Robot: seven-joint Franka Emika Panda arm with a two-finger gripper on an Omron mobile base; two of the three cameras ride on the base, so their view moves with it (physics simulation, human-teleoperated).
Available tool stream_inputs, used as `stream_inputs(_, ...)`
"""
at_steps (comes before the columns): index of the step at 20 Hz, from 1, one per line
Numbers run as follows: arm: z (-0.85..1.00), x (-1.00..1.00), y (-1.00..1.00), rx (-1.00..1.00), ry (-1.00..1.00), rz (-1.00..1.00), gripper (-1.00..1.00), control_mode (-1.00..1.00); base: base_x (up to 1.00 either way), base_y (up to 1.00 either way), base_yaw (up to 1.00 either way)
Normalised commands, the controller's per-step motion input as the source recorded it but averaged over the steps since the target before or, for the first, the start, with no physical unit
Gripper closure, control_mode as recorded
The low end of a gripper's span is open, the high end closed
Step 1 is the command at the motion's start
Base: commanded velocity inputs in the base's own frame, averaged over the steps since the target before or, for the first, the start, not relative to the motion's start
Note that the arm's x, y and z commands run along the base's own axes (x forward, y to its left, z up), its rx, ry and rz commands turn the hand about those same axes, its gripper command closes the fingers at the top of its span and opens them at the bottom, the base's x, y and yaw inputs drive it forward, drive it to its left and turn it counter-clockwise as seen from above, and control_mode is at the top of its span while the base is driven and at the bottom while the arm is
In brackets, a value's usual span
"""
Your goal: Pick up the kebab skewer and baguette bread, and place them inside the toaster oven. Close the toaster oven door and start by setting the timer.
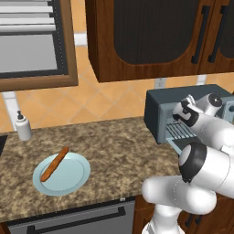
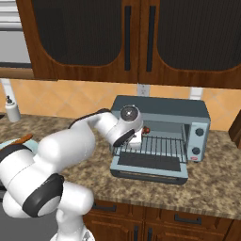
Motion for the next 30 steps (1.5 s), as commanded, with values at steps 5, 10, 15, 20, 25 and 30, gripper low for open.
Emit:
stream_inputs(5, -0.08, 0.09, 0.00, 0.00, 0.00, 0.00, -1.00, -1.00, 0.00, 0.00, 0.00)
stream_inputs(10, 0.00, 0.00, 0.00, 0.00, 0.00, 0.00, -1.00, -1.00, 0.00, 0.00, 0.00)
stream_inputs(15, 0.00, 0.00, 0.00, 0.00, 0.00, 0.00, -1.00, -1.00, 0.00, 0.00, 0.00)
stream_inputs(20, 0.00, 0.00, 0.00, 0.00, 0.04, 0.00, -1.00, -1.00, 0.00, 0.00, 0.00)
stream_inputs(25, 0.15, -0.66, -0.01, 0.00, 0.01, 0.01, -1.00, -1.00, 0.00, 0.00, 0.00)
stream_inputs(30, 0.36, -0.88, 0.69, -0.02, 0.03, 0.05, -1.00, -1.00, 0.00, 0.00, 0.00)
